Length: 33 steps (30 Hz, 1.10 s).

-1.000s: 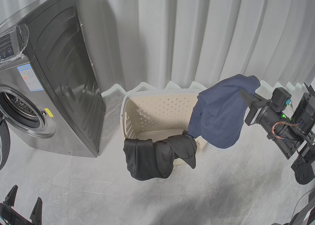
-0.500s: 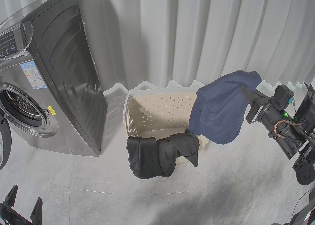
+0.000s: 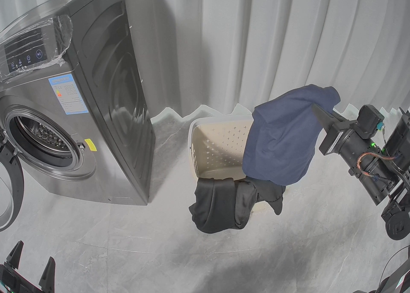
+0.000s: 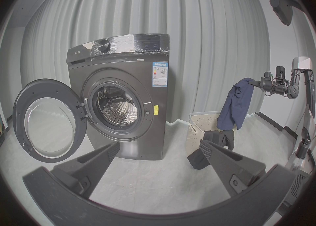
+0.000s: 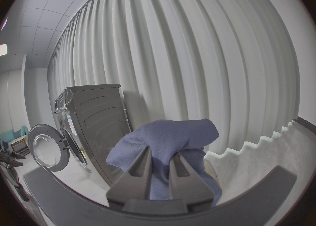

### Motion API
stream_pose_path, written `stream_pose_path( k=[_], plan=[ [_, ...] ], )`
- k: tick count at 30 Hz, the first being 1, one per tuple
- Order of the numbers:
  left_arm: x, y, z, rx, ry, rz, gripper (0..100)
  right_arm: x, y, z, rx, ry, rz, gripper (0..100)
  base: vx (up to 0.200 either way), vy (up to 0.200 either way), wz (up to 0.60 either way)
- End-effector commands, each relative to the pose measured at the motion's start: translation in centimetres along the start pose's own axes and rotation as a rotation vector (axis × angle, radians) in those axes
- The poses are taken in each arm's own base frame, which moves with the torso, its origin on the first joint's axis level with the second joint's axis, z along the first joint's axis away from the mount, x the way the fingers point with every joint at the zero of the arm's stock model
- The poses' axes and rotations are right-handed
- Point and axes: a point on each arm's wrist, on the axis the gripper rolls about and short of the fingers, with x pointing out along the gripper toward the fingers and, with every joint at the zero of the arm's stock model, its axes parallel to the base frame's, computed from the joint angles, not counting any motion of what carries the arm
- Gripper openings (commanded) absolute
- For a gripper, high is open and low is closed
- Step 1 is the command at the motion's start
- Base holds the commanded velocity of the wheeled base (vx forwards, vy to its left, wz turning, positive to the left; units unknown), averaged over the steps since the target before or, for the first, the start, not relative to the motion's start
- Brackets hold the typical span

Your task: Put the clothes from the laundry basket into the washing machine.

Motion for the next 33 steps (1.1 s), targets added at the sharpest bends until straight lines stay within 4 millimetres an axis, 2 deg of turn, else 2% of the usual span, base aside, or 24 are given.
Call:
stream_pose_path(
  k=[1,10,19,31,33],
  plan=[
    [-0.03,0.01,-0.44,0.000,-0.004,-0.001,100,0.05,0.18,0.09,0.002,-0.004,0.007,0,0.000,0.200,0.00],
    [-0.03,0.01,-0.44,-0.002,-0.004,-0.001,100,-0.07,0.68,0.13,0.009,-0.005,0.037,0,0.000,0.200,0.00],
    [-0.03,0.02,-0.44,-0.006,-0.004,0.001,100,-0.27,0.93,0.43,0.014,-0.014,0.049,0,0.000,0.000,0.00],
    [-0.03,0.02,-0.44,-0.006,-0.004,0.001,100,-0.24,1.01,0.34,0.017,-0.011,0.053,0,-0.200,0.000,0.00],
    [-0.03,0.02,-0.44,-0.006,-0.004,0.001,100,-0.25,1.16,0.29,0.020,-0.009,0.058,0,0.000,0.000,0.00]
  ],
)
